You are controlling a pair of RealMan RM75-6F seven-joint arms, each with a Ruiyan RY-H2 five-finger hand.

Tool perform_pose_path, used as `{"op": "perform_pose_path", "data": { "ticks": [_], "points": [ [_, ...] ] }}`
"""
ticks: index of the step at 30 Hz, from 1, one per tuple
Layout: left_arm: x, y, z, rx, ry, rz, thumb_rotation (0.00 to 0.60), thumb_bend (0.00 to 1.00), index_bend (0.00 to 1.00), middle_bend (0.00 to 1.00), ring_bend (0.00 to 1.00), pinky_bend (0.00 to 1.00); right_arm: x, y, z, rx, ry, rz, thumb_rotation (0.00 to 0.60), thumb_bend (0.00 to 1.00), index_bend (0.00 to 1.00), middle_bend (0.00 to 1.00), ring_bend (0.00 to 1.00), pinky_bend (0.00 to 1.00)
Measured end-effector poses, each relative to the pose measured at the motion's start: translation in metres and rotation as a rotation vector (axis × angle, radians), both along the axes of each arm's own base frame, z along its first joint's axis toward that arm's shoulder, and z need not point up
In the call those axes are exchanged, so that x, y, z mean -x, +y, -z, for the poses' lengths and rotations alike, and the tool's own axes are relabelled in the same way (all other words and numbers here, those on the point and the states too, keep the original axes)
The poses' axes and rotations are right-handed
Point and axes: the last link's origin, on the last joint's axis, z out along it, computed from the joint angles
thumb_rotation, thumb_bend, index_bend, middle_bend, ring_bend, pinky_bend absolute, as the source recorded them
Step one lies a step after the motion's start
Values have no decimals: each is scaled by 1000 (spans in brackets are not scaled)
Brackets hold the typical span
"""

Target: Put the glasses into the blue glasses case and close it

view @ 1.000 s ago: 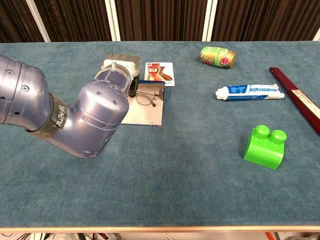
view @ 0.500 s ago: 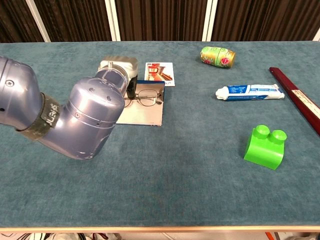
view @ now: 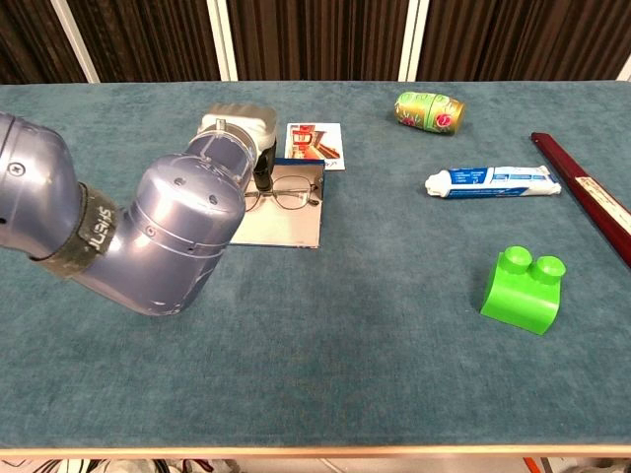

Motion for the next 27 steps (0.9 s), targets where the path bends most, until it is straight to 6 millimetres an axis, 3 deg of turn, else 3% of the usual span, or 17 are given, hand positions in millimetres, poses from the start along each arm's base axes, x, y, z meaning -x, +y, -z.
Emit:
{"op": "perform_pose_path", "data": {
  "ticks": [6, 9, 11, 13, 14, 16, 18, 21, 27],
  "points": [
    [-5, -8, -6, 10, -11, 37, 600, 385, 412, 13, 0, 0, 0, 0, 0, 1, 1, -3, 600, 73, 0, 0, 8, 226],
    [-5, -15, -14, 13, -27, 62, 600, 385, 330, 24, 0, 0, -1, 0, 0, 0, 2, -4, 600, 75, 0, 0, 8, 226],
    [-4, -19, -21, 15, -46, 78, 600, 385, 262, 58, 4, 71, -1, 0, 0, 1, 1, -4, 600, 75, 0, 0, 8, 226],
    [0, -23, -30, 15, -68, 88, 600, 389, 179, 147, 115, 324, -1, 0, 0, 2, 2, -4, 600, 75, 0, 0, 8, 226],
    [3, -24, -34, 15, -78, 91, 600, 393, 141, 222, 233, 464, -1, 0, 0, 2, 2, -4, 600, 76, 0, 0, 8, 226],
    [10, -27, -44, 10, -102, 96, 600, 398, 79, 383, 447, 626, -1, 0, 0, 2, 3, -2, 600, 76, 0, 0, 8, 226],
    [16, -29, -52, 8, -130, 94, 600, 402, 26, 524, 591, 707, -1, 0, 0, 2, 4, -2, 600, 75, 0, 0, 8, 226],
    [20, -34, -55, 44, -195, 72, 600, 420, 0, 635, 686, 742, -1, 0, 1, 4, 6, -2, 600, 76, 0, 0, 8, 226],
    [32, -43, -56, 193, -332, -75, 600, 424, 0, 689, 731, 757, -1, 0, 1, 5, 8, 1, 600, 78, 0, 0, 8, 226]
  ]
}}
